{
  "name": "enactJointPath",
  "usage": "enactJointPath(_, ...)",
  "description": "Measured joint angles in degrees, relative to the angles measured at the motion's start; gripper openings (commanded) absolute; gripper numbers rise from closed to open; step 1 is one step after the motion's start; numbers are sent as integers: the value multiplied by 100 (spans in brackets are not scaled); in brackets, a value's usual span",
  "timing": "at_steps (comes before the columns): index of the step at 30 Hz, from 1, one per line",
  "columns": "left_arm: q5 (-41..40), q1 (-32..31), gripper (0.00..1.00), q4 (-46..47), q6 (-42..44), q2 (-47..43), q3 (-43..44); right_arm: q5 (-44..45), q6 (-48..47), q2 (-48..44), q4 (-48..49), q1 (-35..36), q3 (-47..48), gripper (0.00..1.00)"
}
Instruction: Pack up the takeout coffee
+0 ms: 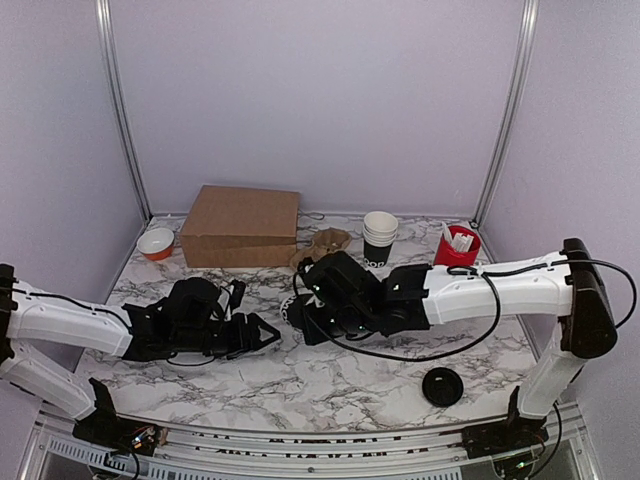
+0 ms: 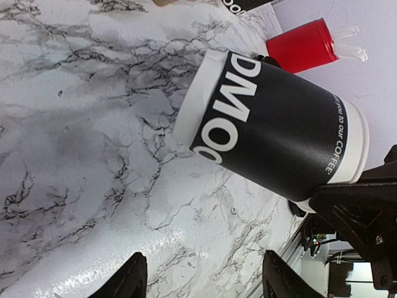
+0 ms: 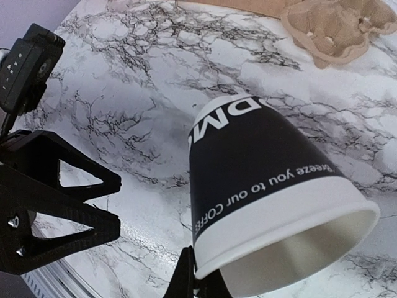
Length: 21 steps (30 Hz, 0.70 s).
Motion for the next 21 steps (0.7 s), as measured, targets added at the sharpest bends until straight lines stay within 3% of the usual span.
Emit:
enactJointPath(5, -138, 184, 65, -507, 238, -466, 332, 162, -654, -85, -1558, 26, 868, 0)
enactJointPath(12, -116, 337, 65, -1027, 570, -595, 717, 234, -1154, -363, -3563, 232, 1185, 0)
enactJointPath(21, 63, 343, 65, -1145, 704, -507, 822, 22, -1464, -258, -4710, 431, 1285, 1)
